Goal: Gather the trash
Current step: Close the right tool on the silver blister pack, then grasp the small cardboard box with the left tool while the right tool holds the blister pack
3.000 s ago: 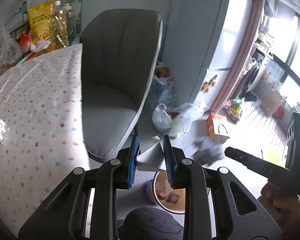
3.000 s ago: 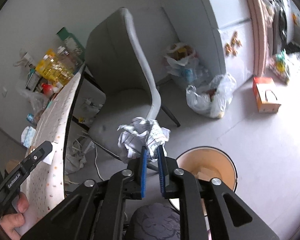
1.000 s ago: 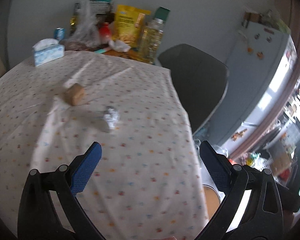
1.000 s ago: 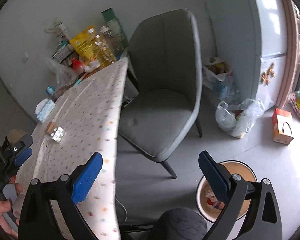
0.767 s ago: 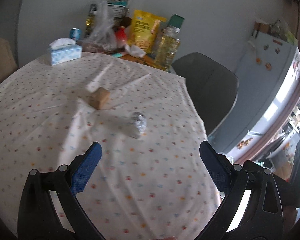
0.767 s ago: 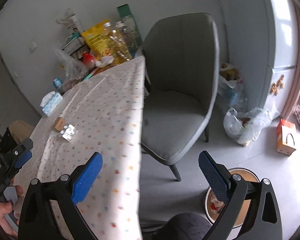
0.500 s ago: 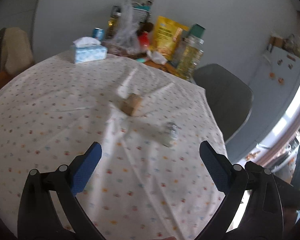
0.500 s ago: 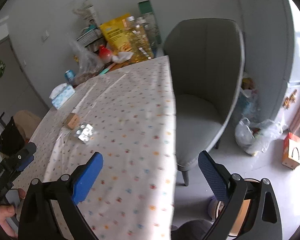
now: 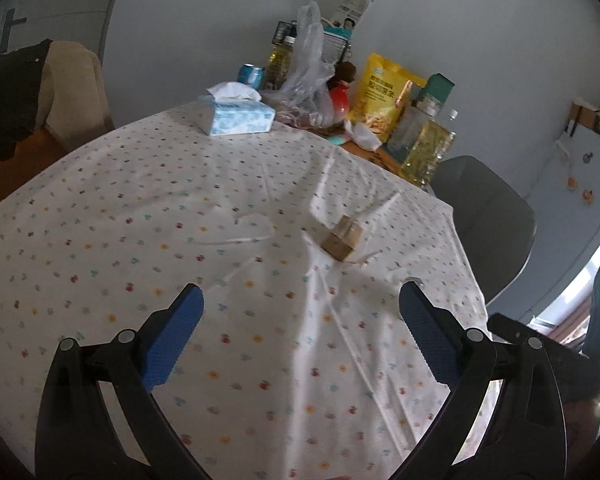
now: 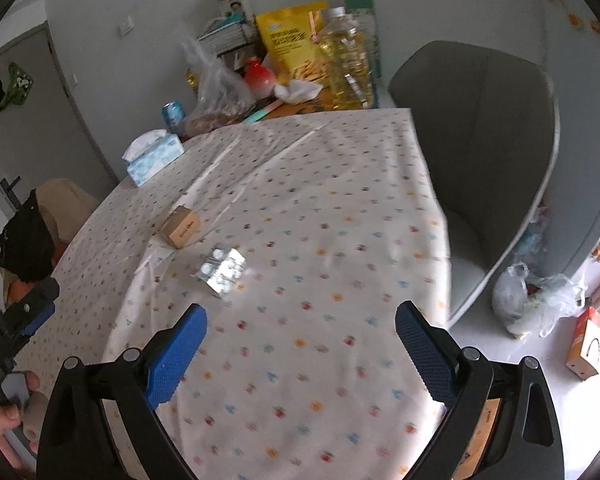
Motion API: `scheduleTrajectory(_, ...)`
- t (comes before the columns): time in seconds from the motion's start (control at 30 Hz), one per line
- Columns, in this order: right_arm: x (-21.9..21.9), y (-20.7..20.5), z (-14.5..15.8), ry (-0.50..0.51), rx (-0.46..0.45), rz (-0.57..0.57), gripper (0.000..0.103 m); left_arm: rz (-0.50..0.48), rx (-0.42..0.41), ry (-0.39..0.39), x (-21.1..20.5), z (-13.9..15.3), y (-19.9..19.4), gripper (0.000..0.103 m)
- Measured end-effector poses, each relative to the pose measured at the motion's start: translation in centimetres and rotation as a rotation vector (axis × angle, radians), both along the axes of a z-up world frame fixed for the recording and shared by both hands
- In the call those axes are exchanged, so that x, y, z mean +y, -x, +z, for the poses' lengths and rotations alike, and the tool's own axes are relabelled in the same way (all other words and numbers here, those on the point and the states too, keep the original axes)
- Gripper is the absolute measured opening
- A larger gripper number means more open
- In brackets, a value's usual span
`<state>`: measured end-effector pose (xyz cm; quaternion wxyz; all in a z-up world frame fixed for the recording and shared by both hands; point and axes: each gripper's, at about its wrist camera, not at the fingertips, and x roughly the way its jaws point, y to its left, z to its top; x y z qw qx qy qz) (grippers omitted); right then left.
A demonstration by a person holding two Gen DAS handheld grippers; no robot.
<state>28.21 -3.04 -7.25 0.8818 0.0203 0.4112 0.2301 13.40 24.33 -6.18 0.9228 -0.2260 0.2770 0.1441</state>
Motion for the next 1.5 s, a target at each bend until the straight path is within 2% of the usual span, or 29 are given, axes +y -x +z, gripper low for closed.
scheduleTrajectory(0.13, 2.6, -1.0, -0.3, 0.010, 0.007, 0.037, 0.092, 0.014, 0.009, -0.007, 0.9, -0.2, 0.2, 0.097)
scheduleTrajectory(0.3, 5.4, -2.8, -1.6, -0.006, 0.081, 0.042, 0.080, 0.021, 0.023, -0.018, 1.9, -0.2, -0.3, 0.097)
scheduleTrajectory(0.47, 7.7, -4.7, -3.5, -0.021, 0.154, 0.062, 0.080, -0.017, 0.046, -0.025, 2.4, -0.3, -2.6, 0.097)
scheduleTrajectory(0.5, 8.2, -5.0, -4.0, -0.016, 0.168, 0.063, 0.077, -0.025, 0.054, -0.026, 2.5, -0.3, -3.2, 0.097)
scheduleTrajectory(0.53, 8.6, -5.4, -4.6, -0.017, 0.191, 0.066, 0.061, -0.032, 0.061, -0.029, 2.4, -0.3, -3.8, 0.097)
scheduleTrajectory(0.57, 8.7, -5.6, -4.9, -0.021, 0.203, 0.057, 0.040, -0.043, 0.064, -0.033, 2.4, -0.2, -4.4, 0.097)
scheduleTrajectory(0.6, 8.7, -5.6, -4.7, -0.024, 0.194, 0.049, 0.032, -0.058, 0.068, -0.040, 2.2, -0.1, -5.1, 0.097)
scheduleTrajectory(0.67, 8.5, -5.5, -4.5, -0.061, 0.209, 0.066, 0.027, -0.084, 0.075, -0.052, 1.7, 0.1, -6.2, 0.097)
scheduleTrajectory(0.93, 6.1, -4.8, -2.6, -0.064, 0.150, 0.045, 0.026, -0.167, 0.120, -0.061, -0.7, -0.1, -10.9, 0.095)
scheduleTrajectory(1.13, 2.8, -5.2, -1.3, -0.058, 0.118, 0.007, 0.026, -0.197, 0.194, -0.081, -1.9, -1.6, -14.8, 0.084)
scheduleTrajectory(1.27, 0.0, -4.9, -0.8, -0.075, 0.111, -0.034, 0.026, -0.196, 0.245, -0.142, -2.5, -2.4, -17.2, 0.082)
scheduleTrajectory(1.33, -1.3, -4.6, -0.6, -0.086, 0.108, -0.047, 0.026, -0.197, 0.292, -0.174, -2.7, -3.4, -18.4, 0.075)
scheduleTrajectory(1.37, -1.8, -4.5, -0.6, -0.088, 0.108, -0.052, 0.026, -0.198, 0.313, -0.177, -2.6, -3.9, -18.8, 0.064)
scheduleTrajectory(1.4, -2.4, -4.4, -0.6, -0.091, 0.107, -0.061, 0.026, -0.196, 0.334, -0.169, -2.5, -4.4, -19.1, 0.042)
scheduleTrajectory(1.43, -3.0, -4.2, -0.5, -0.094, 0.104, -0.069, 0.026, -0.194, 0.348, -0.158, -2.4, -4.7, -19.2, 0.036)
scheduleTrajectory(1.5, -4.0, -4.0, -0.5, -0.102, 0.101, -0.081, 0.026, -0.175, 0.337, -0.163, -2.6, -4.4, -18.8, 0.035)
